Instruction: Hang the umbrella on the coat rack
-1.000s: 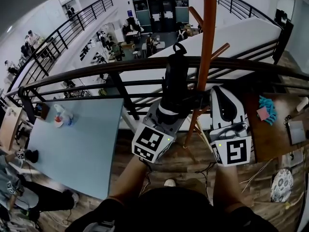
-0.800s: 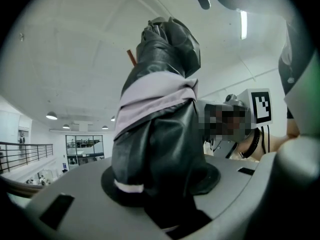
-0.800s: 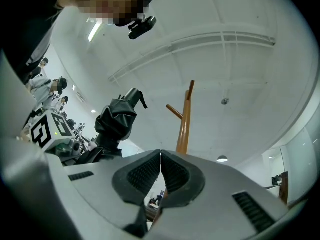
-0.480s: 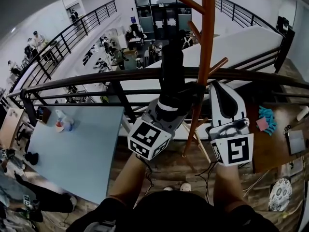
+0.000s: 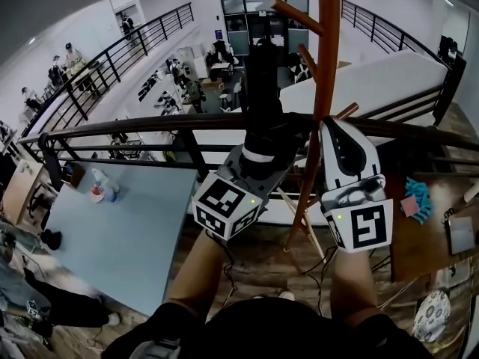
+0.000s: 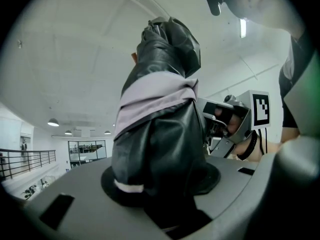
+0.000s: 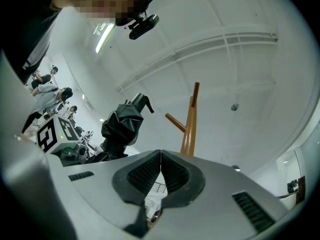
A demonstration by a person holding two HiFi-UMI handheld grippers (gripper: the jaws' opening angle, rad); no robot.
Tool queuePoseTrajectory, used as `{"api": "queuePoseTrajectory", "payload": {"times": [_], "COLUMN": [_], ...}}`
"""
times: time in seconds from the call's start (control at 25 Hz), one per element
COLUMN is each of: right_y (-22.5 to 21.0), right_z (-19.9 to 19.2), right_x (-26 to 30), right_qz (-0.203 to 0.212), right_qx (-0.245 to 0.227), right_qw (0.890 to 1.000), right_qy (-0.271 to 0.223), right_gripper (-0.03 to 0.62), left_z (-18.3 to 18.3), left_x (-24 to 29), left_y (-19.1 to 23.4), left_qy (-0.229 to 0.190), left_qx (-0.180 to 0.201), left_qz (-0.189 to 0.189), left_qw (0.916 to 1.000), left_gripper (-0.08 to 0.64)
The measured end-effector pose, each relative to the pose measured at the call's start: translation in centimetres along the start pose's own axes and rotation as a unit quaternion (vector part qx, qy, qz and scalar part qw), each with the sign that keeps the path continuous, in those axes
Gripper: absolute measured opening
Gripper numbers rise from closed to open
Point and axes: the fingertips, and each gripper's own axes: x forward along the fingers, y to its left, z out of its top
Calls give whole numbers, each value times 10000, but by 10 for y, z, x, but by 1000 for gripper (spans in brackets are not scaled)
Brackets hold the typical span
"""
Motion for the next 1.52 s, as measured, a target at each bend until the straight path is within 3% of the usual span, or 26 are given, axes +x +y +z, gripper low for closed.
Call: {"api": "queuePoseTrajectory", "payload": {"times": [1.24, 1.52], "right_y": [-19, -21], "right_z": [-6, -13], "right_x": [42, 41], "right_qz": [248, 240], "right_qx": [45, 89], "right_qw": [9992, 9993], "right_qy": [-310, -276], "right_gripper": [31, 31], "left_z": [49, 37], "left_x": [40, 45], "left_y": [54, 64], "left_qy": [-170, -56], "left_qx": [481, 303], "left_qz": [15, 50], "left_qw": [9987, 9995], "left_gripper": [198, 199]}}
